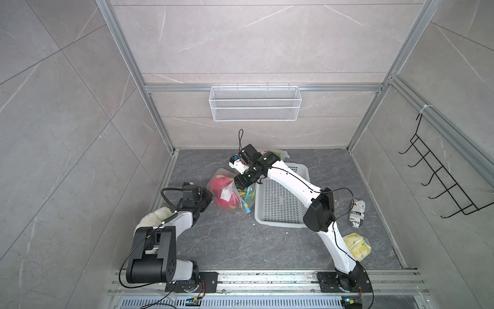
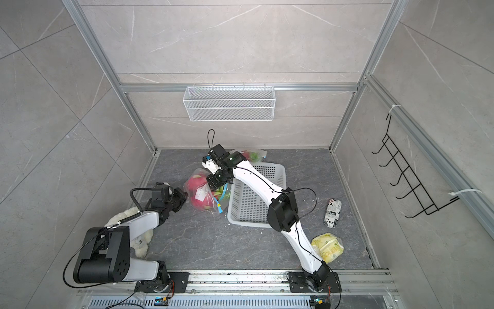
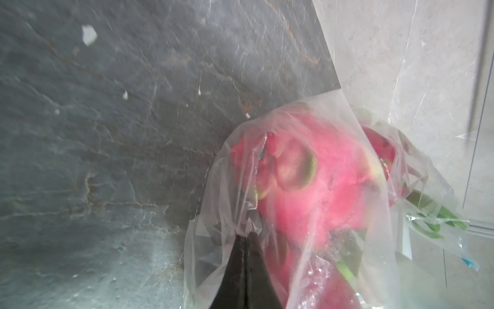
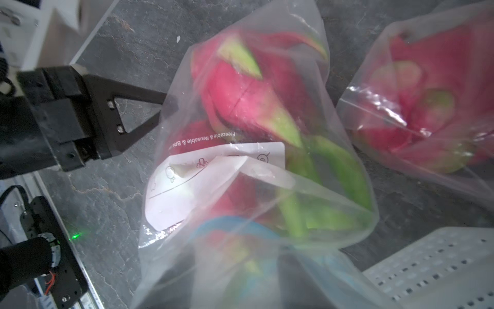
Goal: Open the zip-top bag and take out the dragon fruit
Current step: Pick up the dragon fruit from the zipper food storage bag.
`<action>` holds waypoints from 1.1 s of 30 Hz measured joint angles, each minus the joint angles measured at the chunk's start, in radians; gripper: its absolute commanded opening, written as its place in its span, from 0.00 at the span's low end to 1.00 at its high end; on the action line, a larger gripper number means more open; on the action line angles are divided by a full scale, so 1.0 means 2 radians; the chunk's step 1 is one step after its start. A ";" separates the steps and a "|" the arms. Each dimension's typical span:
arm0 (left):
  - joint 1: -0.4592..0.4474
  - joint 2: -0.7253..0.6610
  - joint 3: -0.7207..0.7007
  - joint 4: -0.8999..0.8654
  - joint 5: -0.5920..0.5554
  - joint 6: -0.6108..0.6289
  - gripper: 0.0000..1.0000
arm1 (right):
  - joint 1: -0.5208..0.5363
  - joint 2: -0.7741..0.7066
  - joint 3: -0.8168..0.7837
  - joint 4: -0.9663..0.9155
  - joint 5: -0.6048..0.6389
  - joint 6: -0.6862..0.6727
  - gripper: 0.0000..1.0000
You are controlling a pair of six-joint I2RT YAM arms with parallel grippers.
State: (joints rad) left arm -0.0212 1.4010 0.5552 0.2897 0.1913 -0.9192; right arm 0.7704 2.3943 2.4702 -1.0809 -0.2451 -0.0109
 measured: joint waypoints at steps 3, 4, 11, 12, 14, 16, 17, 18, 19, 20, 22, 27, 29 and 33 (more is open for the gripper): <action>0.004 0.002 0.011 -0.003 -0.004 0.000 0.02 | 0.000 0.022 0.027 -0.037 0.003 -0.022 0.41; 0.005 0.005 0.015 -0.004 -0.004 0.001 0.02 | 0.000 0.026 0.027 -0.048 0.003 -0.028 0.41; 0.008 0.034 0.032 -0.003 -0.004 0.002 0.02 | 0.014 0.012 -0.086 -0.035 -0.006 -0.046 0.40; 0.009 0.035 0.032 -0.003 -0.004 0.002 0.02 | 0.017 0.003 -0.115 -0.022 -0.006 -0.045 0.40; 0.010 0.037 0.032 -0.003 -0.003 0.002 0.02 | 0.023 -0.017 -0.171 0.003 -0.008 -0.043 0.40; 0.011 0.039 0.032 -0.002 -0.003 0.002 0.02 | 0.029 -0.034 -0.207 0.028 -0.005 -0.043 0.43; 0.011 0.040 0.032 -0.001 -0.003 0.002 0.02 | 0.031 -0.038 -0.213 0.037 -0.002 -0.043 0.44; 0.011 0.041 0.032 -0.001 -0.002 0.002 0.02 | 0.033 -0.042 -0.216 0.048 0.000 -0.042 0.45; 0.011 0.042 0.032 0.000 -0.002 0.002 0.02 | 0.034 -0.044 -0.216 0.058 0.002 -0.041 0.46; 0.011 0.043 0.033 0.000 -0.002 0.002 0.02 | 0.035 -0.046 -0.214 0.066 0.005 -0.041 0.48; 0.011 0.043 0.033 0.000 -0.002 0.002 0.02 | 0.037 -0.047 -0.209 0.080 0.012 -0.041 0.50; 0.011 0.043 0.033 -0.002 -0.002 0.004 0.02 | 0.037 -0.047 -0.198 0.099 0.028 -0.048 0.52; 0.011 0.043 0.035 -0.003 -0.002 0.006 0.02 | 0.037 -0.047 -0.192 0.101 0.035 -0.055 0.54; 0.011 0.043 0.035 -0.004 -0.001 0.006 0.02 | 0.037 -0.042 -0.179 0.107 0.043 -0.071 0.55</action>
State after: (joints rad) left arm 0.0010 1.4876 0.6247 0.2817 0.1886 -0.9070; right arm 0.8444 2.3104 2.1128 -0.8665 -0.1589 -0.1528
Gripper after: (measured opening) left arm 0.047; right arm 0.549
